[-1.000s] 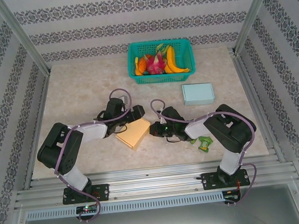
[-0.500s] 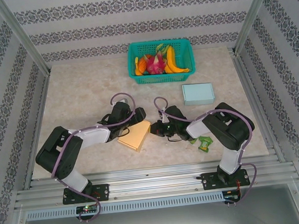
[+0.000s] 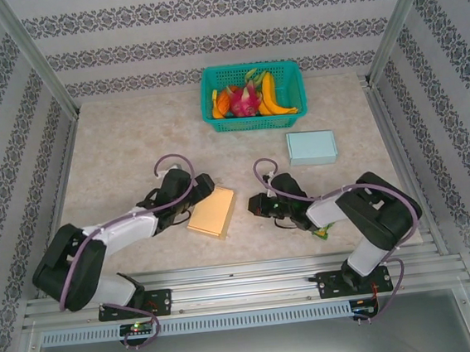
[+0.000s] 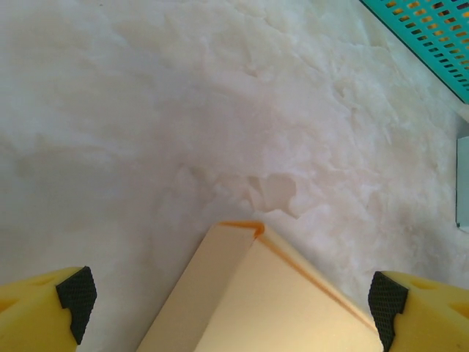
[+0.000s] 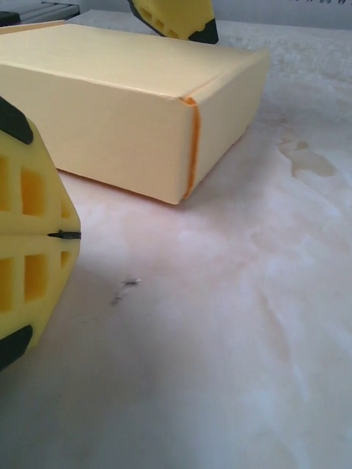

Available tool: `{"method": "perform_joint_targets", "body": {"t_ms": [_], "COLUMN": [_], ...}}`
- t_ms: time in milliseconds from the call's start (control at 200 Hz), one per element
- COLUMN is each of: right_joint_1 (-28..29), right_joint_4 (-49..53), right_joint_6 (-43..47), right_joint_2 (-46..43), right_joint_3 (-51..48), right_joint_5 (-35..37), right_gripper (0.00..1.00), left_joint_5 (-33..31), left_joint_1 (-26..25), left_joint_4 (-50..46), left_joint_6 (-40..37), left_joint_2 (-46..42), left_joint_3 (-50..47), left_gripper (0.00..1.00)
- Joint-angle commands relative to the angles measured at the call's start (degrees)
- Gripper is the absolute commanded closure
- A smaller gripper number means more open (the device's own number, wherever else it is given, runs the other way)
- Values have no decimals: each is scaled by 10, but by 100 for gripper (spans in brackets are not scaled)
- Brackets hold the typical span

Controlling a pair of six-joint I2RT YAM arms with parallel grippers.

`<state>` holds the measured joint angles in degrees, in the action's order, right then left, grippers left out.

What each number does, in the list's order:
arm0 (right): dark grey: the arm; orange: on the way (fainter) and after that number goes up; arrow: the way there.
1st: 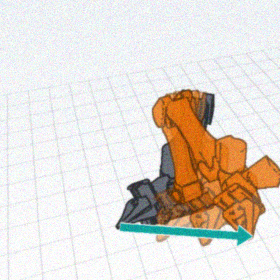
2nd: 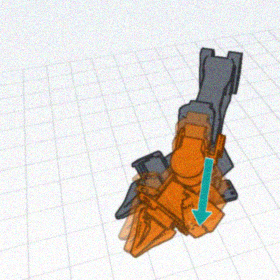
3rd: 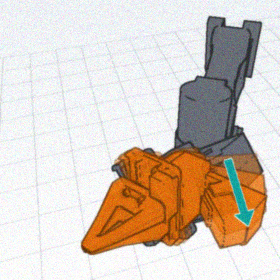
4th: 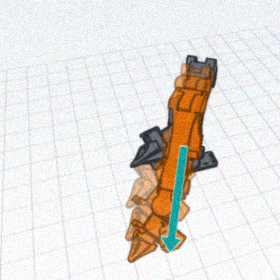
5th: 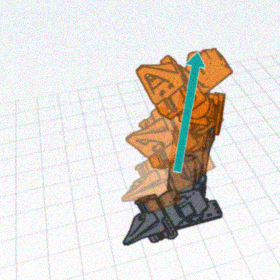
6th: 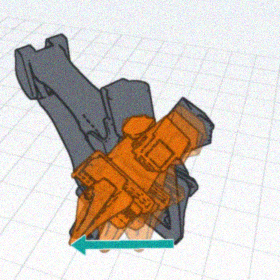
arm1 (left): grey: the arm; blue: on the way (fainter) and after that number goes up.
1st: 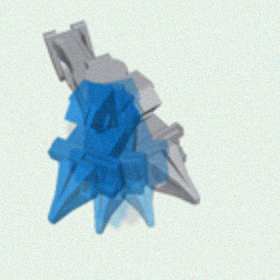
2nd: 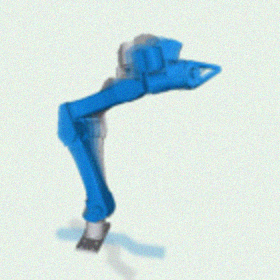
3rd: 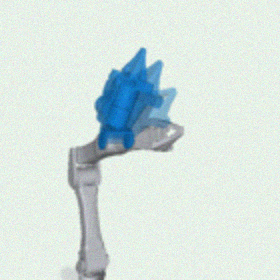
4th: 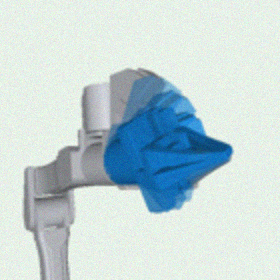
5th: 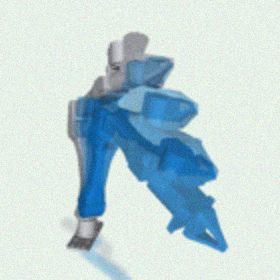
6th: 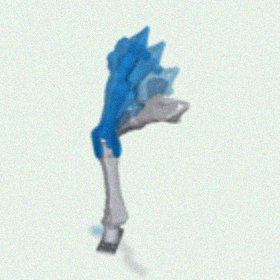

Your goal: Fold the paper box

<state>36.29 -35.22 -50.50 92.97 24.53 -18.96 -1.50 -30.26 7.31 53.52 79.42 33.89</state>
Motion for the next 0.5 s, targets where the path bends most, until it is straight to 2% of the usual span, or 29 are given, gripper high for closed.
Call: {"method": "perform_joint_targets", "body": {"t_ms": [0,175,285,495], "right_joint_1": [31,107,148,205], "right_joint_4": [35,71,72,61], "right_joint_6": [20,14,-2,-26], "right_joint_2": [-36,-74,-87,-66], "right_joint_3": [-12,-19,-27,-17], "right_joint_5": [13,53,79,99], "right_gripper": [100,100,100,100], "left_joint_5": [3,12,-15,-21], "left_joint_1": [3,-9,-30,-52], "left_joint_4": [-21,-30,-52,-47], "left_joint_6": [14,26,29,43], "left_joint_2": [-41,-110,-151,-160], "left_joint_3": [-43,-96,-110,-120], "left_gripper": [3,3,3,2]}}
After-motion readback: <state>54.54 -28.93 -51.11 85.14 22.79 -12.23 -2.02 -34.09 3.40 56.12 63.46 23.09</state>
